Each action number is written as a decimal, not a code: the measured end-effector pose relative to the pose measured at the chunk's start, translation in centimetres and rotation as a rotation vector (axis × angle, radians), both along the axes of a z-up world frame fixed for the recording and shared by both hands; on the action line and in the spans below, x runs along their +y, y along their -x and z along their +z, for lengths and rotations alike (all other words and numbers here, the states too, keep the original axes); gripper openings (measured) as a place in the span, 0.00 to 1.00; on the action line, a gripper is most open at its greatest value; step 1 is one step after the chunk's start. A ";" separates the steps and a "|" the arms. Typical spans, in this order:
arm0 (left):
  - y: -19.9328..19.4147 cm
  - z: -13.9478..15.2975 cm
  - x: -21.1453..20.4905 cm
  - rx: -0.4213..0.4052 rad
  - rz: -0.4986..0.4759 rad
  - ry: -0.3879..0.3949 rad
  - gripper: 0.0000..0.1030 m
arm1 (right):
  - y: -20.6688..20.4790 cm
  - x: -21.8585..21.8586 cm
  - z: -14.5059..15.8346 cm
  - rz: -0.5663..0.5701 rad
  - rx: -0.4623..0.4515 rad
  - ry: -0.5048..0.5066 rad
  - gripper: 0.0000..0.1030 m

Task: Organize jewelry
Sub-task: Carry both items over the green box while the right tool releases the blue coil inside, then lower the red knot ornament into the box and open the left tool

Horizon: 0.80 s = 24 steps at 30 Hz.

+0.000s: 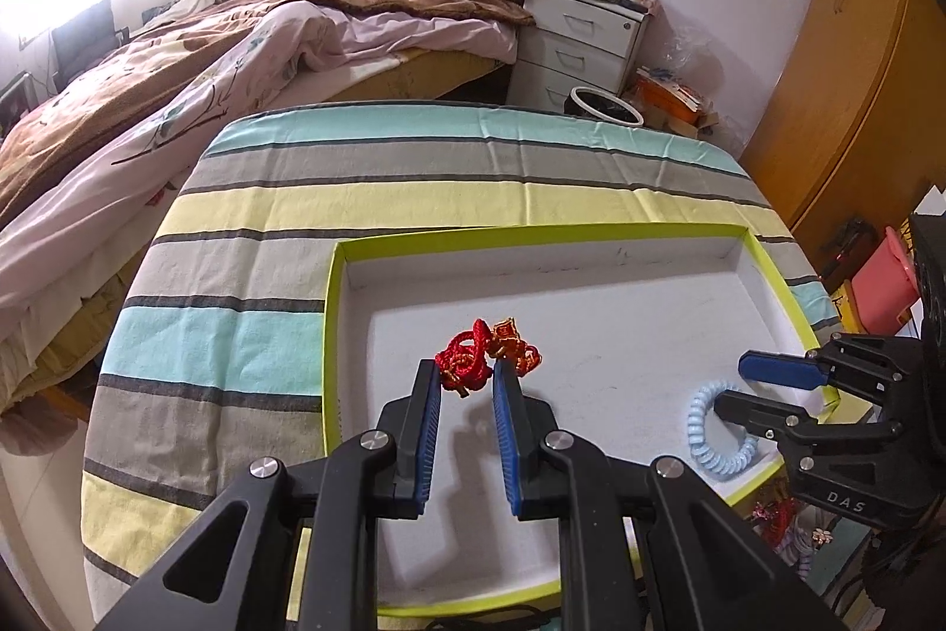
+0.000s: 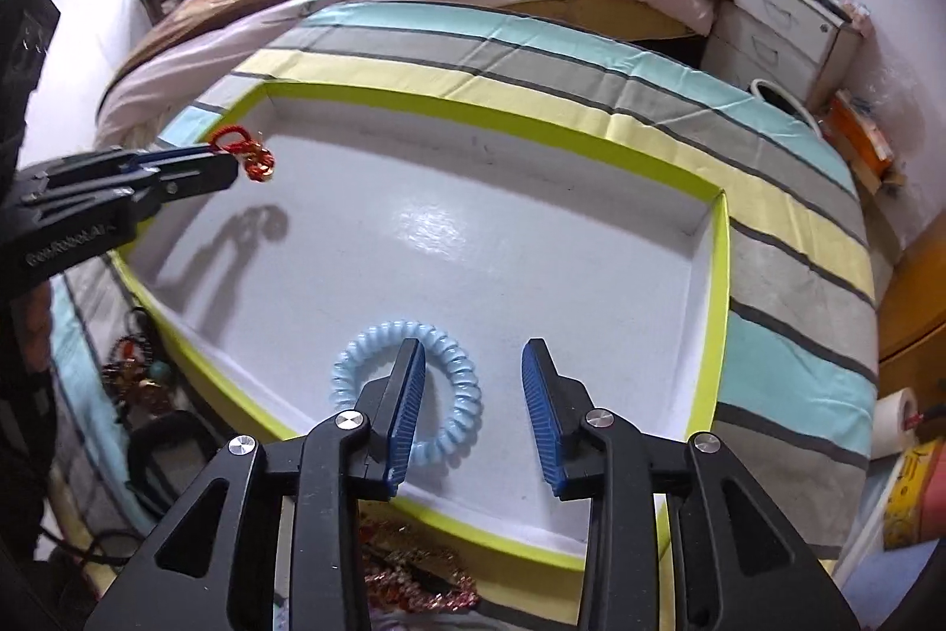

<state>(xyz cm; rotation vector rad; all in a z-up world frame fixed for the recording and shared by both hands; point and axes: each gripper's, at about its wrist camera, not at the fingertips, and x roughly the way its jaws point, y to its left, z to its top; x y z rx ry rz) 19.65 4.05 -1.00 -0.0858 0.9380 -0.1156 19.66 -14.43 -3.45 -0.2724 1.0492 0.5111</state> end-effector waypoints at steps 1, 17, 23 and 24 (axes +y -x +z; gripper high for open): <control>0.0 0.0 0.1 0.003 0.003 -0.001 0.18 | 0.1 0.1 0.0 0.006 -0.006 0.006 0.20; -3.4 -0.6 -0.2 0.009 0.013 -0.026 0.18 | -5.1 -2.0 1.7 -0.210 -0.094 -0.039 0.09; -4.3 -1.4 -0.2 0.032 0.015 -0.046 0.18 | -7.1 -1.9 1.1 -0.227 -0.094 -0.008 0.09; -4.4 -1.6 -0.2 0.036 0.015 -0.047 0.18 | -7.3 -1.9 0.9 -0.227 -0.094 -0.003 0.09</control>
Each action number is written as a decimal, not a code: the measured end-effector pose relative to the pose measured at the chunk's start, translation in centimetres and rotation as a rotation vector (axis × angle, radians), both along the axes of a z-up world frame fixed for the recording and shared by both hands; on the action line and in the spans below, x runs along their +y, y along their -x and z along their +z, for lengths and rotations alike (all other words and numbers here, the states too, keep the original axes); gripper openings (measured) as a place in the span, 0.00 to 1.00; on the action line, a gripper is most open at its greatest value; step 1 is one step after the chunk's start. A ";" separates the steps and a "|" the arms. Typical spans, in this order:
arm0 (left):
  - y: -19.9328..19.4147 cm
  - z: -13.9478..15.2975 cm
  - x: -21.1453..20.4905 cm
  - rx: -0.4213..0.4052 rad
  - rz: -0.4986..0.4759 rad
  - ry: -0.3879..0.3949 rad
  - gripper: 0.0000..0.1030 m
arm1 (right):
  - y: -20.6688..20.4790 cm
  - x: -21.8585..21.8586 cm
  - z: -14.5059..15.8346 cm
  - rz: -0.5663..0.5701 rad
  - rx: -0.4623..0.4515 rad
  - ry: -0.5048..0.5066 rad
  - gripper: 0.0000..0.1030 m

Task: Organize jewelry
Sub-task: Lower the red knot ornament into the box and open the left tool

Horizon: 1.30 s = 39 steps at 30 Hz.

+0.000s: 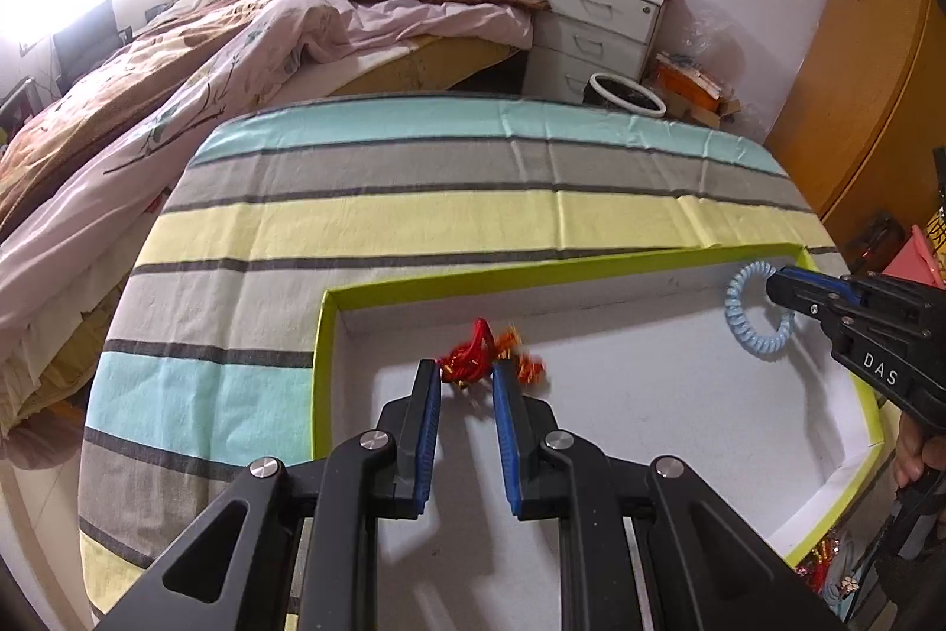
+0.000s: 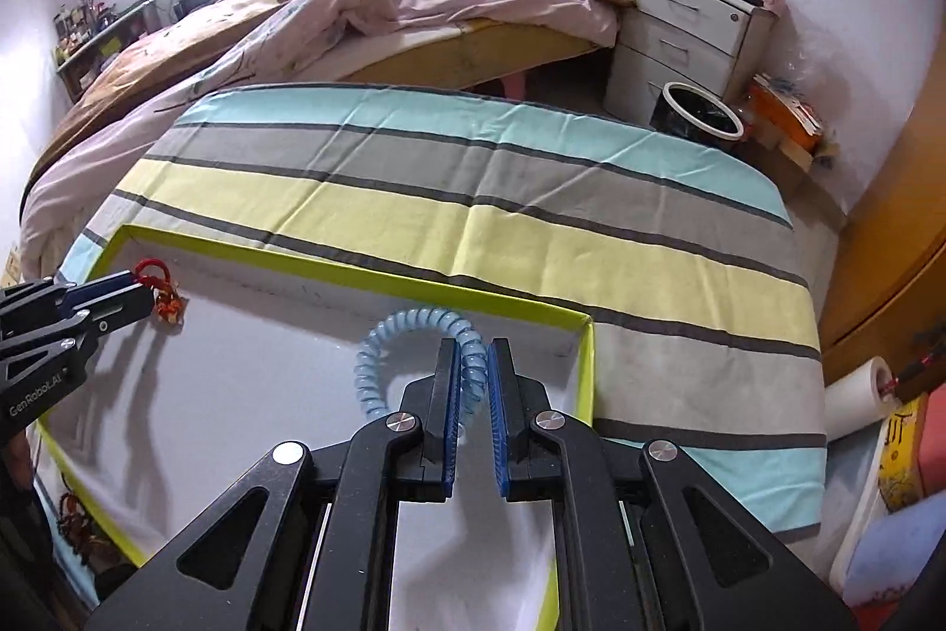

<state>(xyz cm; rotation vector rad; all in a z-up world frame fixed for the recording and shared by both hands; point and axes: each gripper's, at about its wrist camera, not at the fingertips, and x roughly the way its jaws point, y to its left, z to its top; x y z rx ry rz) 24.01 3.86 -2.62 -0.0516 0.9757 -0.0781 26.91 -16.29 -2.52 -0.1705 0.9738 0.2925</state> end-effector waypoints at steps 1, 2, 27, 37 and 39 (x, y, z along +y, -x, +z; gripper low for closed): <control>-0.1 -0.1 0.0 0.002 0.001 0.001 0.18 | -0.1 0.1 -0.1 0.000 0.000 0.008 0.09; -0.1 -0.3 0.1 0.007 0.002 0.003 0.18 | -0.1 0.0 -0.3 0.000 0.001 0.012 0.09; 4.0 2.7 1.0 -0.052 0.005 0.074 0.40 | 2.9 -1.0 1.9 -0.035 -0.070 -0.042 0.29; 10.2 4.2 3.0 -0.093 0.016 0.124 0.45 | 9.8 -2.5 4.4 -0.050 -0.137 -0.124 0.29; 11.6 4.3 3.0 -0.108 0.013 0.110 0.45 | 11.0 -2.9 4.4 -0.054 -0.136 -0.135 0.29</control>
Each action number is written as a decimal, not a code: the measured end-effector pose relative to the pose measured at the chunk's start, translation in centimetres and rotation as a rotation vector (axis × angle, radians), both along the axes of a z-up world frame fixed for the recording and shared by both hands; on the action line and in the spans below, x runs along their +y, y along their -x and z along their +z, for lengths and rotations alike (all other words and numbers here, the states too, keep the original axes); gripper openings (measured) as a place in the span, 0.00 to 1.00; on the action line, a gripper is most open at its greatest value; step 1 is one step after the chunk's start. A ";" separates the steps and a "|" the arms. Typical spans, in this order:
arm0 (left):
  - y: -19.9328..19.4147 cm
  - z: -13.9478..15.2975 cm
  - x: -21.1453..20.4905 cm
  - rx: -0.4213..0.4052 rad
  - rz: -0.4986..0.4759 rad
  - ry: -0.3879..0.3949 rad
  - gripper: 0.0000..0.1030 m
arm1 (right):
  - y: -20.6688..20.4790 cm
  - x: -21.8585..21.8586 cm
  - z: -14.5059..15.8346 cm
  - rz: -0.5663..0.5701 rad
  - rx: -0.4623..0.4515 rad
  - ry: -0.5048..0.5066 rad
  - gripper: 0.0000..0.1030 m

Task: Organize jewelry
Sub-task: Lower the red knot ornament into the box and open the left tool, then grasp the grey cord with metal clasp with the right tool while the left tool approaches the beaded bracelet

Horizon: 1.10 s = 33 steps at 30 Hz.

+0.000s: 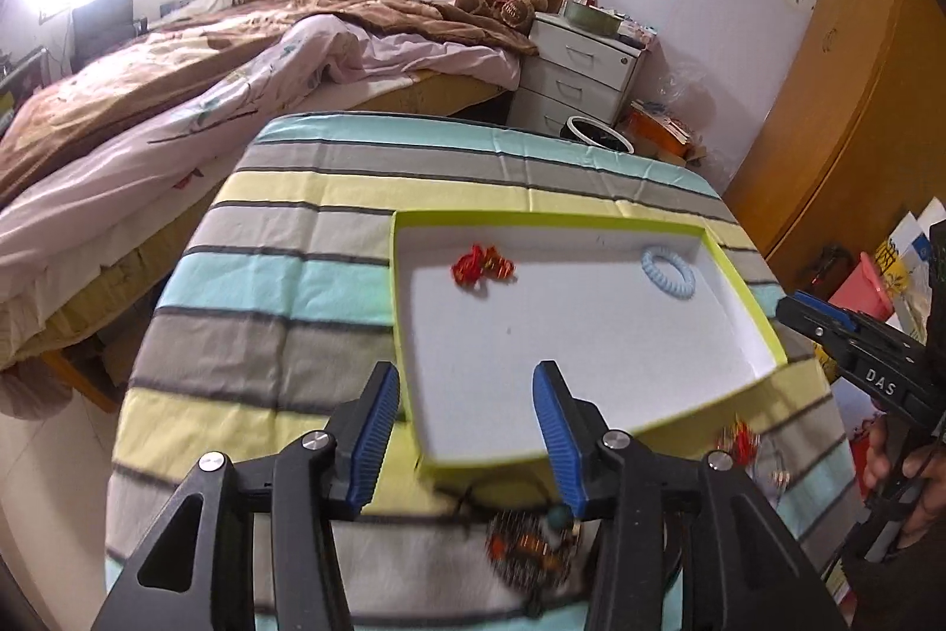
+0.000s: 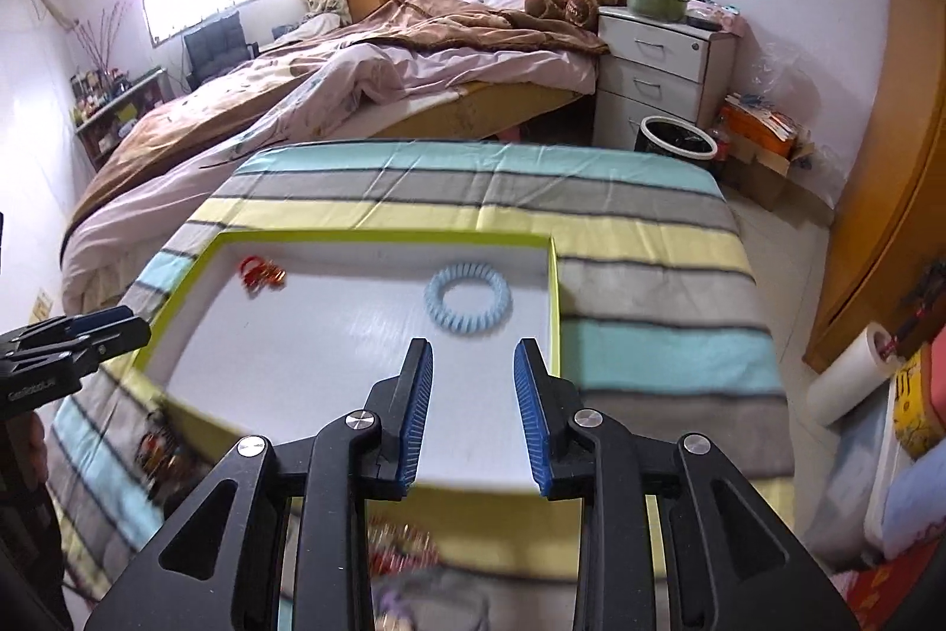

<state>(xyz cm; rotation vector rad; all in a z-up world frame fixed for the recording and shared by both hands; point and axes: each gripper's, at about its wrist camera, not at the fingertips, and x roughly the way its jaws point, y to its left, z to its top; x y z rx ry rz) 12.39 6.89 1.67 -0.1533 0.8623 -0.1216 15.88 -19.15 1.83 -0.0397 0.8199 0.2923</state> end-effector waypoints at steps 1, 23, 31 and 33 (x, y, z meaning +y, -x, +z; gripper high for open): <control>0.9 0.0 0.1 -0.008 -0.004 0.006 0.45 | 0.7 -0.1 -0.1 -0.006 0.001 0.000 0.29; 8.3 -2.3 1.0 0.056 -0.035 0.129 0.56 | 8.8 0.0 -4.4 0.089 0.080 -0.084 0.50; 9.2 -2.9 1.6 0.074 -0.015 0.133 0.56 | 8.7 0.5 -5.3 0.074 0.083 -0.055 0.50; 9.3 -2.9 1.5 0.075 -0.016 0.132 0.56 | 8.7 0.4 -5.4 0.073 0.078 -0.048 0.50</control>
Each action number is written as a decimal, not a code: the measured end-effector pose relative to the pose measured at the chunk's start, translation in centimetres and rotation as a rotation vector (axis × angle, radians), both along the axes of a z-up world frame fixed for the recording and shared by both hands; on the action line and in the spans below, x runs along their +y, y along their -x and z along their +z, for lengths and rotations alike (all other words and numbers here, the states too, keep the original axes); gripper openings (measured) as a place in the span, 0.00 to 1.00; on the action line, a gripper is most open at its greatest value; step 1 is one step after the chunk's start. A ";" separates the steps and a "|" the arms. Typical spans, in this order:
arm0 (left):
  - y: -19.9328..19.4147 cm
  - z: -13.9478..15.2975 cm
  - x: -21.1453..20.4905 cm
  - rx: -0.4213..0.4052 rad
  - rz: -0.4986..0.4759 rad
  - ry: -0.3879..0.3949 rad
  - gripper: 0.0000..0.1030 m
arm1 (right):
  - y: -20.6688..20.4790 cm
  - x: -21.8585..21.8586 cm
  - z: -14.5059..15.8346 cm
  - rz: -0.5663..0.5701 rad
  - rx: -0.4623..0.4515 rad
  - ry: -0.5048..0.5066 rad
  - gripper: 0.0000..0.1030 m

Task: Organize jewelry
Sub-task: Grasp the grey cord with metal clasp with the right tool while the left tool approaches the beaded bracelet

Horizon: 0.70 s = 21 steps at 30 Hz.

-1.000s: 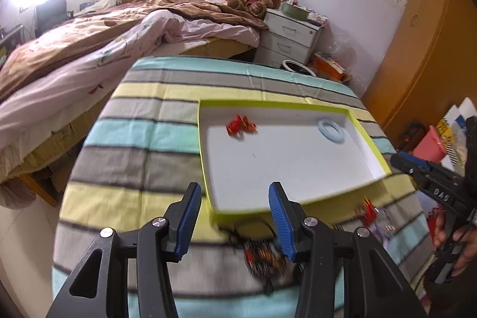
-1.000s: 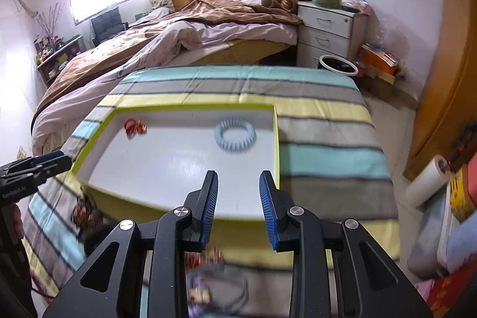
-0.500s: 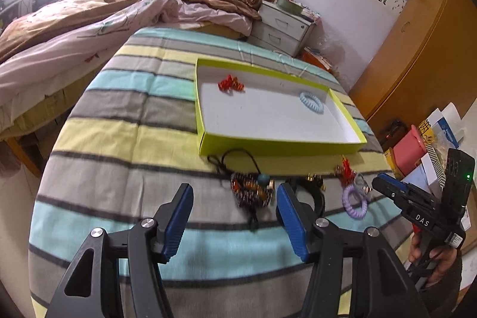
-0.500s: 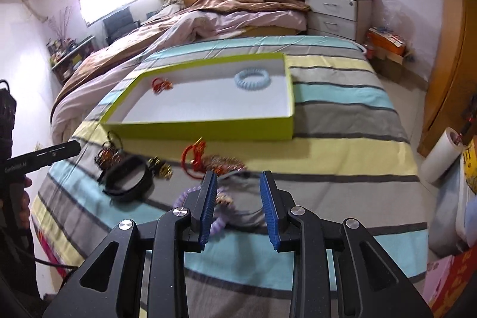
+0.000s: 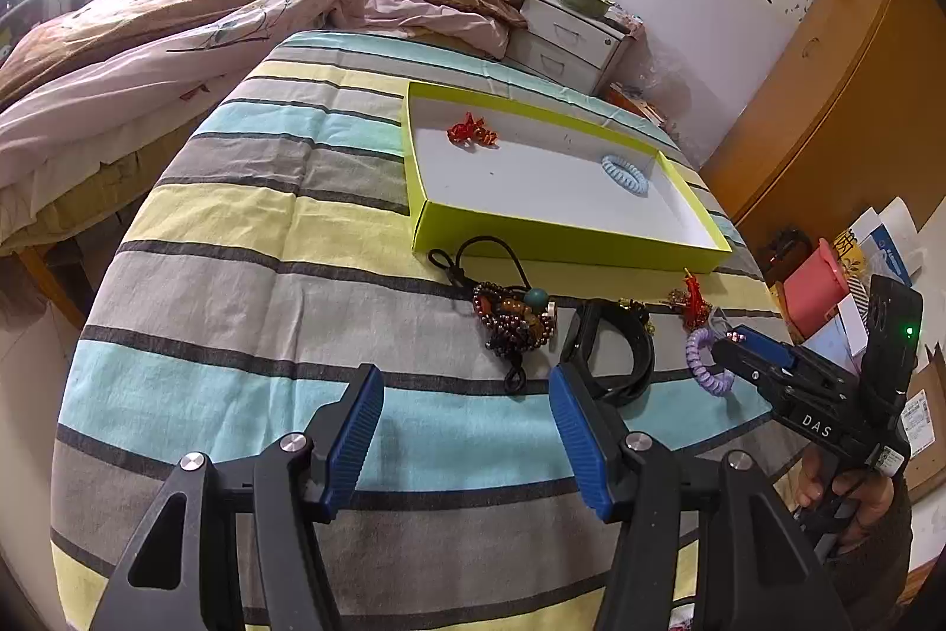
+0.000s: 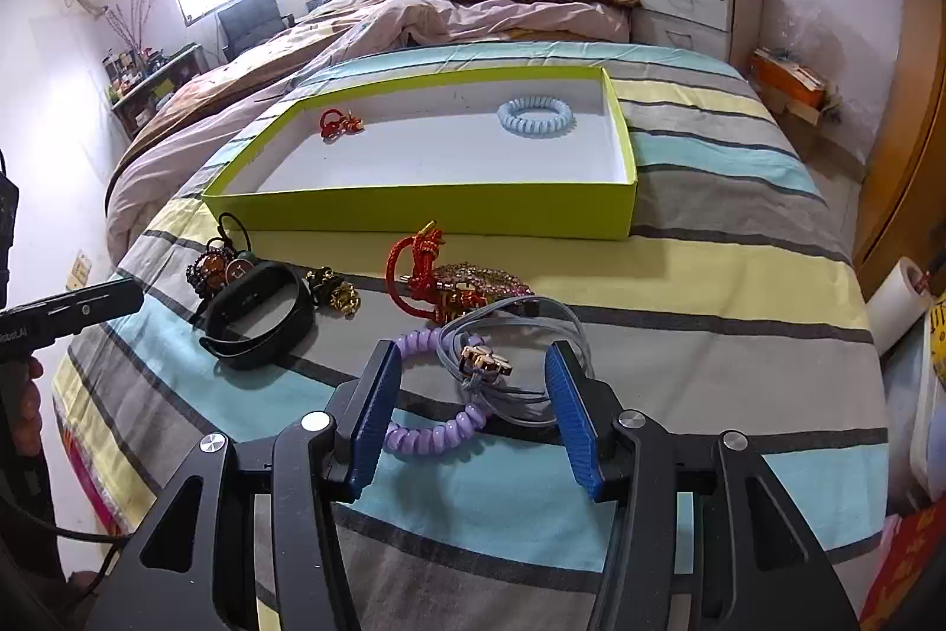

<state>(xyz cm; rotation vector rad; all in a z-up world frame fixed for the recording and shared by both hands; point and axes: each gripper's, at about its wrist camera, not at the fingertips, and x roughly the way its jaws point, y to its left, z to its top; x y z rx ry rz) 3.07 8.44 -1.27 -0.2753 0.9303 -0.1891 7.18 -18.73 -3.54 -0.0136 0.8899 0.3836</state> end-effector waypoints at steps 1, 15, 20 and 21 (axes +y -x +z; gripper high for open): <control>0.0 0.0 -0.1 0.000 -0.002 -0.002 0.56 | 0.1 0.0 0.0 -0.001 -0.004 0.006 0.50; 0.0 -0.4 -1.4 0.017 -0.022 -0.011 0.56 | 0.8 -0.4 0.3 -0.018 -0.046 0.021 0.17; -0.2 -0.4 -2.0 0.014 -0.035 -0.031 0.56 | 1.3 -0.9 1.0 -0.044 -0.076 0.013 0.17; -0.3 -0.4 -2.1 0.014 -0.035 -0.035 0.56 | 1.6 -1.0 1.2 -0.055 -0.090 0.015 0.17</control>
